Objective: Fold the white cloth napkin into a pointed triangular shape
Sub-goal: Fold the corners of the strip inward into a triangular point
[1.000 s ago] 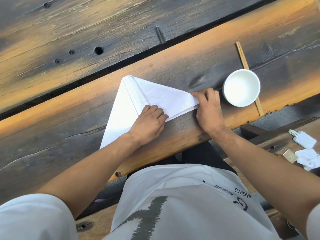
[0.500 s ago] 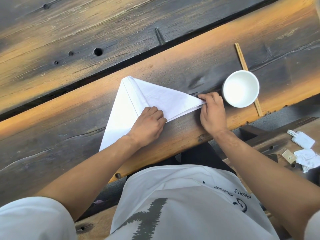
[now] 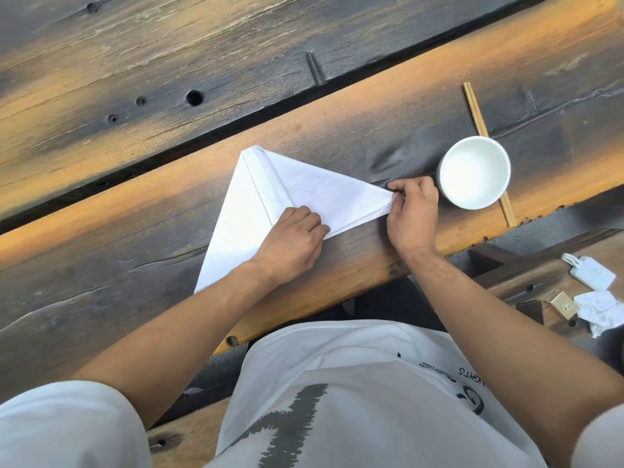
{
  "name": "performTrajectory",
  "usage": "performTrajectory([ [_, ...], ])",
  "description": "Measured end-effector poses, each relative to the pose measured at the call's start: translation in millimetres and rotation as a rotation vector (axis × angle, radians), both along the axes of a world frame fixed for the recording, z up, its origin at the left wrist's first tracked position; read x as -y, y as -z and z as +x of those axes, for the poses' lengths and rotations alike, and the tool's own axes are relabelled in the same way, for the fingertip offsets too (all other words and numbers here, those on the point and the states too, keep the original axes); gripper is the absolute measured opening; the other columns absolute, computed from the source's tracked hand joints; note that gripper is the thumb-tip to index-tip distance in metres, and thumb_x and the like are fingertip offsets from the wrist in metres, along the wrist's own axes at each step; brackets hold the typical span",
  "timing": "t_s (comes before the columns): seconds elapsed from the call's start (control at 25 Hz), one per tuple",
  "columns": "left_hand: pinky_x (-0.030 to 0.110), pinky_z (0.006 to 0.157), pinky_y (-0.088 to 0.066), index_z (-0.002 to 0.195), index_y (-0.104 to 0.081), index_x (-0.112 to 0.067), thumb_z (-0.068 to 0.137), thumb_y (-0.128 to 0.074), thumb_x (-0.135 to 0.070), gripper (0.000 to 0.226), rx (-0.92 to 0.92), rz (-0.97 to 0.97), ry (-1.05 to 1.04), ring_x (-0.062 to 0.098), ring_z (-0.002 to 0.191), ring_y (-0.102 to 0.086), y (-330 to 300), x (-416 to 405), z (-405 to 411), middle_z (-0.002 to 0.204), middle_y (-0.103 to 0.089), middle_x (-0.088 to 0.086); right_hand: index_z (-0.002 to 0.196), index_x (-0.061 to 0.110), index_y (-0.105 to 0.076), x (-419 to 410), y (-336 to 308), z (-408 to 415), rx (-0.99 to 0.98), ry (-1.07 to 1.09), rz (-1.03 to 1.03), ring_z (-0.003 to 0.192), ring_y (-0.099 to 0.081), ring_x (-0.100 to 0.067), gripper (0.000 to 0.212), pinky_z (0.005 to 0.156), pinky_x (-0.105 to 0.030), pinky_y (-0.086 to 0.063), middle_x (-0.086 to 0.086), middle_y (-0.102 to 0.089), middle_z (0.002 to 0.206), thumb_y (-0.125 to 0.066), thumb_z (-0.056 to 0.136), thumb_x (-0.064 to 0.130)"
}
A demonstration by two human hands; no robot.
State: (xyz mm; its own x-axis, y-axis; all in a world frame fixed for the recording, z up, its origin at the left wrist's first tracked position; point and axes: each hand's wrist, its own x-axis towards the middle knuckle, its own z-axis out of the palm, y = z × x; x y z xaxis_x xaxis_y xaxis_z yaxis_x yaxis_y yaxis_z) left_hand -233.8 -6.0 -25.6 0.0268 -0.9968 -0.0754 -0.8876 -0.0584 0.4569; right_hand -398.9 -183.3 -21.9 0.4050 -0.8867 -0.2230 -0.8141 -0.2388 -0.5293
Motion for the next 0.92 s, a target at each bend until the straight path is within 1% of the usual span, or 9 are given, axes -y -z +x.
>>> performTrajectory([
  [0.12, 0.039, 0.083, -0.041, 0.096, -0.072, -0.006, 0.095, -0.062, -0.015, 0.013, -0.005, 0.017, 0.015, 0.030, 0.086, -0.057, 1.9, 0.2, 1.3, 0.086, -0.062, 0.007, 0.107, 0.012, -0.070, -1.2, -0.7, 1.8, 0.011, 0.024, 0.017, 0.113, -0.052, -0.025, 0.026, 0.108, -0.027, -0.039, -0.008, -0.054, 0.115, -0.050, 0.095, 0.001],
  [0.32, 0.036, 0.081, -0.038, 0.088, -0.069, -0.007, 0.091, -0.065, -0.013, 0.008, 0.013, 0.020, 0.021, 0.029, 0.084, -0.055, 2.2, -0.5, 1.9, 0.083, -0.059, 0.006, 0.110, 0.010, -0.068, -6.0, -1.6, -1.5, 0.010, 0.025, -0.002, 0.113, -0.051, -0.026, 0.032, 0.107, -0.029, -0.039, -0.009, -0.055, 0.115, -0.042, 0.094, -0.001],
  [0.48, 0.038, 0.082, -0.041, 0.087, -0.067, -0.007, 0.089, -0.065, -0.011, 0.005, 0.016, 0.012, 0.004, 0.030, 0.082, -0.055, 0.8, 0.0, -0.7, 0.081, -0.058, 0.006, 0.111, 0.012, -0.067, -7.7, -1.3, -1.6, -0.016, 0.013, -0.067, 0.110, -0.050, -0.028, 0.029, 0.105, -0.043, -0.043, -0.008, -0.057, 0.113, -0.044, 0.095, 0.005],
  [0.6, 0.042, 0.089, -0.044, 0.100, -0.069, -0.003, 0.088, -0.064, -0.012, 0.015, 0.058, 0.001, 0.008, 0.032, 0.084, -0.057, 1.8, 0.0, -1.8, 0.083, -0.061, 0.009, 0.110, 0.013, -0.069, -18.5, -7.7, 12.6, -0.017, -0.116, -0.190, 0.105, -0.051, -0.031, 0.035, 0.096, -0.044, -0.044, -0.010, -0.058, 0.110, -0.050, 0.083, 0.000],
  [0.68, 0.043, 0.090, -0.044, 0.103, -0.070, -0.001, 0.089, -0.064, -0.013, 0.018, 0.069, -0.008, 0.021, 0.033, 0.084, -0.057, 0.7, 0.6, -1.6, 0.083, -0.061, 0.010, 0.109, 0.010, -0.070, -32.8, -8.6, 30.7, 0.086, -0.290, -0.258, 0.104, -0.053, -0.031, 0.038, 0.093, -0.042, -0.044, -0.012, -0.061, 0.111, -0.055, 0.078, -0.006],
  [0.72, 0.043, 0.089, -0.044, 0.103, -0.070, -0.001, 0.090, -0.064, -0.013, 0.019, 0.067, -0.017, 0.027, 0.034, 0.084, -0.056, -0.2, 0.5, -1.0, 0.083, -0.060, 0.011, 0.111, 0.008, -0.070, -40.2, -5.0, 40.1, 0.141, -0.378, -0.279, 0.107, -0.056, -0.031, 0.038, 0.096, -0.043, -0.046, -0.013, -0.063, 0.115, -0.056, 0.079, -0.008],
  [0.8, 0.042, 0.086, -0.044, 0.097, -0.070, 0.000, 0.089, -0.064, -0.011, 0.015, 0.060, -0.054, 0.045, 0.034, 0.081, -0.055, -0.1, -0.5, 1.0, 0.080, -0.059, 0.011, 0.123, 0.004, -0.066, -49.9, 9.0, 55.1, 0.152, -0.525, -0.307, 0.123, -0.056, -0.034, 0.042, 0.110, -0.046, -0.042, -0.017, -0.062, 0.130, -0.058, 0.084, -0.010],
  [0.84, 0.042, 0.085, -0.044, 0.094, -0.070, 0.000, 0.088, -0.064, -0.010, 0.012, 0.054, -0.071, 0.054, 0.034, 0.080, -0.055, 0.3, -1.5, 2.0, 0.079, -0.058, 0.011, 0.133, 0.003, -0.060, -51.8, 16.7, 58.7, 0.109, -0.578, -0.313, 0.134, -0.050, -0.034, 0.048, 0.118, -0.046, -0.035, -0.016, -0.057, 0.140, -0.058, 0.087, -0.009],
  [0.92, 0.042, 0.086, -0.044, 0.096, -0.071, 0.000, 0.089, -0.063, -0.010, 0.015, 0.060, -0.085, 0.064, 0.034, 0.081, -0.055, 3.2, -3.6, 3.1, 0.079, -0.058, 0.011, 0.149, 0.003, -0.043, -50.4, 30.2, 58.5, -0.002, -0.637, -0.307, 0.148, -0.034, -0.032, 0.056, 0.125, -0.046, -0.022, -0.015, -0.042, 0.157, -0.056, 0.095, -0.003],
])
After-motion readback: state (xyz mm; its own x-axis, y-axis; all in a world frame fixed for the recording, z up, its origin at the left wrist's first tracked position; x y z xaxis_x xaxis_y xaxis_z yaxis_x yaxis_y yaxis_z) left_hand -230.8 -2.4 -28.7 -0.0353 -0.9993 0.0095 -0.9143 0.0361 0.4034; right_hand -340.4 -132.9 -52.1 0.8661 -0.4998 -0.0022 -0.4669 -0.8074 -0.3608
